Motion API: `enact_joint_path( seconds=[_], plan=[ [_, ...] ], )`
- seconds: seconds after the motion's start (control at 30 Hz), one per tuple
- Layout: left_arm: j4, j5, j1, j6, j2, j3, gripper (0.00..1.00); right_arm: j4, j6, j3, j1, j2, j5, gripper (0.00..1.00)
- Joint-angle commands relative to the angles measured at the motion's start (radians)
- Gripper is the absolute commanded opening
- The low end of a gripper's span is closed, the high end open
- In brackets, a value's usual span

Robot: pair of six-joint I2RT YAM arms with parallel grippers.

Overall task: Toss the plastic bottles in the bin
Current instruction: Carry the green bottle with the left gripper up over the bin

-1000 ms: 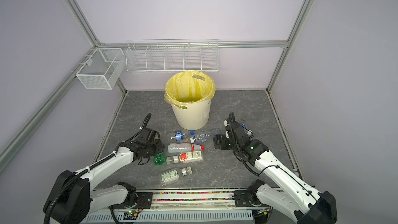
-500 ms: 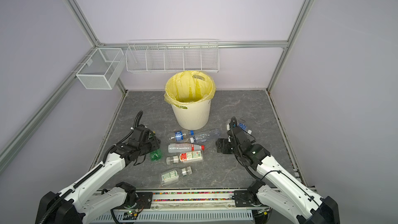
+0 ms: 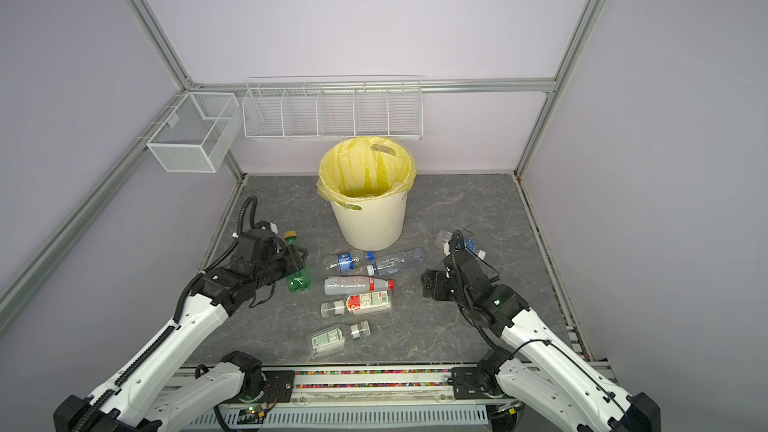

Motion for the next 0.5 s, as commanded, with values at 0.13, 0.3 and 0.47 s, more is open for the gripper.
enact_joint_path(
  seconds=[0.13,0.3,0.47],
  plan=[
    [-0.007,0.017,0.023,0.055,-0.005,0.095,0.54,-0.061,0.018,-0.027,-0.003,-0.061,0.07,0.88],
    [0.019,0.034,0.036,0.054,-0.003,0.15,0.54,-0.057,0.025,-0.037,-0.004,-0.061,0.069,0.88],
    [0.03,0.053,0.042,0.056,-0.002,0.222,0.54,-0.057,0.025,-0.034,-0.003,-0.061,0.072,0.88]
  ],
)
